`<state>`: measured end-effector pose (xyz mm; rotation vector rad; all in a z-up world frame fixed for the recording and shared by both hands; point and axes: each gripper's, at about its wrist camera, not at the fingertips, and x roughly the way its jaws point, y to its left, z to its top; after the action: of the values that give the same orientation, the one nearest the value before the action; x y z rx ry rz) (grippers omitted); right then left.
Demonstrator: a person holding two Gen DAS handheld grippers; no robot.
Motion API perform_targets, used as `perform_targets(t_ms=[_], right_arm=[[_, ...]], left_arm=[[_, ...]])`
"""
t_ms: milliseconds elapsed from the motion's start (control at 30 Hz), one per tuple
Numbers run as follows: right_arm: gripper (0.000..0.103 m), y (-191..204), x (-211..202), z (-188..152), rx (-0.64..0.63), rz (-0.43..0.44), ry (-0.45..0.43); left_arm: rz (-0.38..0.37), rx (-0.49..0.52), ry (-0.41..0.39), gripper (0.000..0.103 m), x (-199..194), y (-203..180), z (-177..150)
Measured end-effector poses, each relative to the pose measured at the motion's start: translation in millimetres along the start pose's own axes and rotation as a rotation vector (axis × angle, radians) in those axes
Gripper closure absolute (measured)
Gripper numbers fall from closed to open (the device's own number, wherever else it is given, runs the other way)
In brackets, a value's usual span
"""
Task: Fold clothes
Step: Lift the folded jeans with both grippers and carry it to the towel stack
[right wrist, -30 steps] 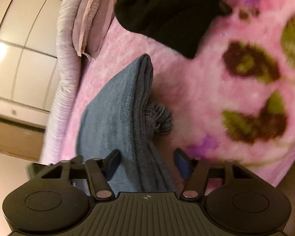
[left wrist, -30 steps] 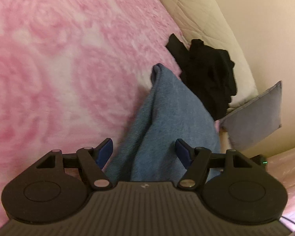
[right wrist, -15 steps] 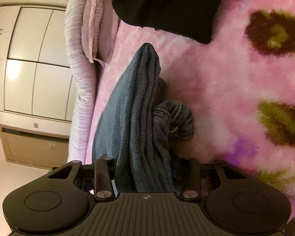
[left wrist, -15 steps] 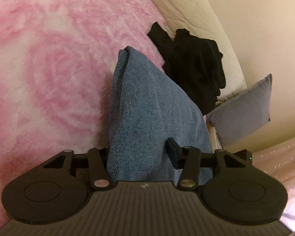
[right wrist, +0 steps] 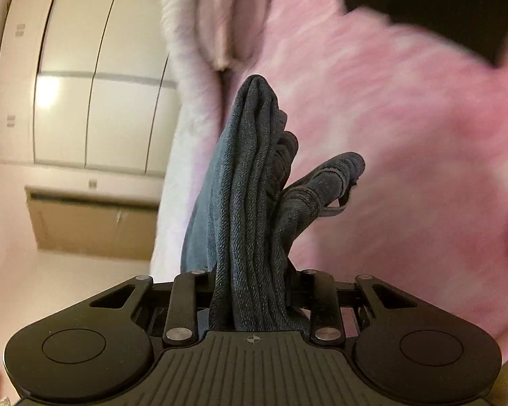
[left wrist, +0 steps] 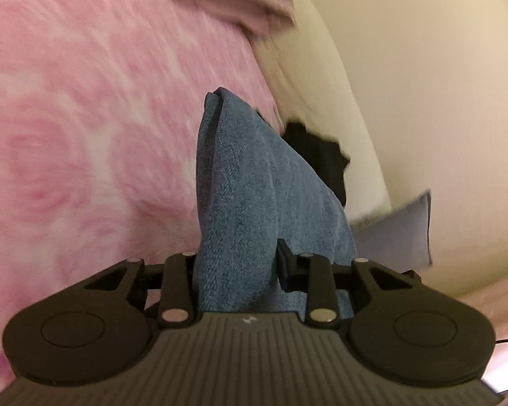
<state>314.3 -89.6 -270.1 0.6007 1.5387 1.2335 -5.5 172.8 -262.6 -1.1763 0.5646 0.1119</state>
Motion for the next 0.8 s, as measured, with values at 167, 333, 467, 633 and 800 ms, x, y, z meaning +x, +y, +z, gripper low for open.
perform_targets(t_ms=[167,333,467,633,800], right_arm=[[0.074,92.1,42.7,-22.8,-0.049,0.027,0.209],[0.074,181.8,97.6,-62.6,-0.127,0.077,0.441],[0.074,242.0,150.8,-106.3,-0.212,0.121,0.593],[0.074,297.8,209.5,-198.5,-0.315,0.145,0.748],[0.074,317.4,245.4,-326.3,-0.330,0.155,0.804]], left_arm=[[0.112,-0.126,-0.163,0.076,-138.0,-34.0,-37.0],[0.208,-0.219,-0.362,0.075,-271.4,-65.4,-96.4],[0.248,-0.282,-0.532,0.075,-361.2,-70.5,-152.4],[0.279,-0.358,-0.682,0.075,-460.6,-50.6,-225.0],[0.311,-0.390,-0.724,0.075,-568.1,-12.7,-273.7]])
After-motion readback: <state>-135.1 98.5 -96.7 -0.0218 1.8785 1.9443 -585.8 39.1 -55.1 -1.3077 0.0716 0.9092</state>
